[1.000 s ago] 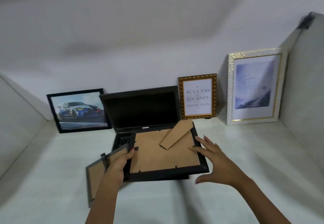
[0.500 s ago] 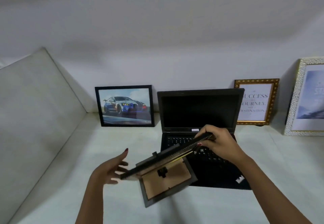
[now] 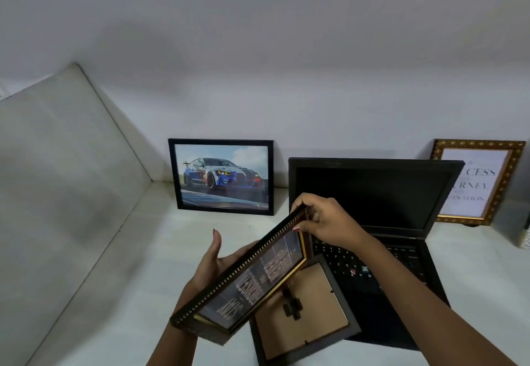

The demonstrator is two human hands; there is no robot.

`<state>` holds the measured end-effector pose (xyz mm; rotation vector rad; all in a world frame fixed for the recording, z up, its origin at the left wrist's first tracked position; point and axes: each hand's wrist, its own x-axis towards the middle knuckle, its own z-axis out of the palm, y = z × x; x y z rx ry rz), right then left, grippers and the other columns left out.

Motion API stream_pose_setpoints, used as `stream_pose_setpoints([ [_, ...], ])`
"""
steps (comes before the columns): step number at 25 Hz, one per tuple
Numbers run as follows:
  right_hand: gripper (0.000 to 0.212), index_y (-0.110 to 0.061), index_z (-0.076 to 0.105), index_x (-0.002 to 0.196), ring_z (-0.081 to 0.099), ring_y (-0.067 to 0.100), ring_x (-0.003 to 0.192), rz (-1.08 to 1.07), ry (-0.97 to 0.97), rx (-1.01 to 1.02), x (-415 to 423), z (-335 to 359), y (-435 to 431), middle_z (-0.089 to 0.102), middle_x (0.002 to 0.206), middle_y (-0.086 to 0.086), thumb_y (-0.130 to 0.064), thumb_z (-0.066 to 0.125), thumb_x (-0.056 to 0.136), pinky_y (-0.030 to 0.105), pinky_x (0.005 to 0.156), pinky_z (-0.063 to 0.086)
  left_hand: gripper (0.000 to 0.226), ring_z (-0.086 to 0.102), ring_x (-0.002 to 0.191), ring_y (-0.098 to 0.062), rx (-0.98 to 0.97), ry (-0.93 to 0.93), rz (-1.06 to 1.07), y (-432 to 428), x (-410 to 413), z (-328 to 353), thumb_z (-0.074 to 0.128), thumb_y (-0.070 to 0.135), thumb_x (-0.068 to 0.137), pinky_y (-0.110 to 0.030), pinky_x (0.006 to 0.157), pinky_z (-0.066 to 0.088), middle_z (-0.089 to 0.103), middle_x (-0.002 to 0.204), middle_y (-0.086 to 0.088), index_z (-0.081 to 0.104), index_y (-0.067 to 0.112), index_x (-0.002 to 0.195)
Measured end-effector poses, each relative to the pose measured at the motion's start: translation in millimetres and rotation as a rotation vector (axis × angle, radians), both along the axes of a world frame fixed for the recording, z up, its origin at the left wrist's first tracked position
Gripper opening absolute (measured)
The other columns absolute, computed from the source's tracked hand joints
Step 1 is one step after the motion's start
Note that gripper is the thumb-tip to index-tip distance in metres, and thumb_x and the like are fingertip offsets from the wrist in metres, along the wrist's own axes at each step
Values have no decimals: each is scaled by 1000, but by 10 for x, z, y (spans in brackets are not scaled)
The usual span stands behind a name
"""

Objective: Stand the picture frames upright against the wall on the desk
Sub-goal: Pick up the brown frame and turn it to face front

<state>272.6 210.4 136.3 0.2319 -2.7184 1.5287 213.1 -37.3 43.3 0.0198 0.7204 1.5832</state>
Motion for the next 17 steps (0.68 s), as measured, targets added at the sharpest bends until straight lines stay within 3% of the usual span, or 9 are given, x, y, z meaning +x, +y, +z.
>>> stream_pose_setpoints([
  [3,35,-37,50,76,63,7,78,-73,-26,-46,-243,-147,-97,60,81,-7,-7,66,76,29,71,56,99,28,136,-42,71,-53,228,-333,-123,-164,35,81,70,-60,107,27,25,151,-23,4,25,146],
  [4,34,-36,50,76,63,5,78,-106,-33,-71,-323,-230,-123,60,80,-7,-7,66,76,27,71,55,98,23,138,-43,77,-7,316,-497,-199,-207,35,81,70,-62,108,22,21,152,-23,-1,29,145],
  [6,31,-32,50,76,63,6,79,-191,-60,-162,-418,-430,-162,60,79,-3,-5,65,77,28,71,55,95,20,139,-44,-102,181,538,-755,-280,-48,35,80,71,-62,111,15,16,153,-24,-1,32,145],
  [8,28,-27,50,77,64,22,86,-270,-140,-297,-501,-688,-244,60,82,6,-1,62,78,41,76,56,89,39,130,-42,-226,358,604,-799,-373,311,47,78,68,-57,107,31,33,146,-25,30,29,141],
  [10,27,-23,49,78,63,29,87,-327,-249,-487,-563,-933,-382,59,86,8,3,57,81,44,76,57,61,63,105,-35,-546,581,662,-888,-536,564,58,68,65,-42,89,51,64,121,-20,66,25,108],
  [12,23,-19,48,82,63,24,87,-364,-339,-666,-585,-1121,-545,60,89,7,3,53,84,34,69,59,35,59,107,-30,-868,732,895,-1063,-634,563,50,48,83,-38,90,42,64,118,-13,65,20,96],
  [14,14,-13,49,90,63,27,94,-408,-411,-792,-598,-1319,-684,61,98,13,0,52,85,31,67,60,30,52,110,-25,-937,584,1142,-1171,-580,399,40,43,89,-38,90,32,59,121,-8,59,20,95],
  [17,12,-5,47,99,63,29,96,-423,-528,-948,-611,-1509,-878,62,104,19,-2,50,87,33,65,60,53,52,107,-30,-745,329,1111,-1006,-314,65,40,64,78,-43,90,36,60,113,-9,59,18,97],
])
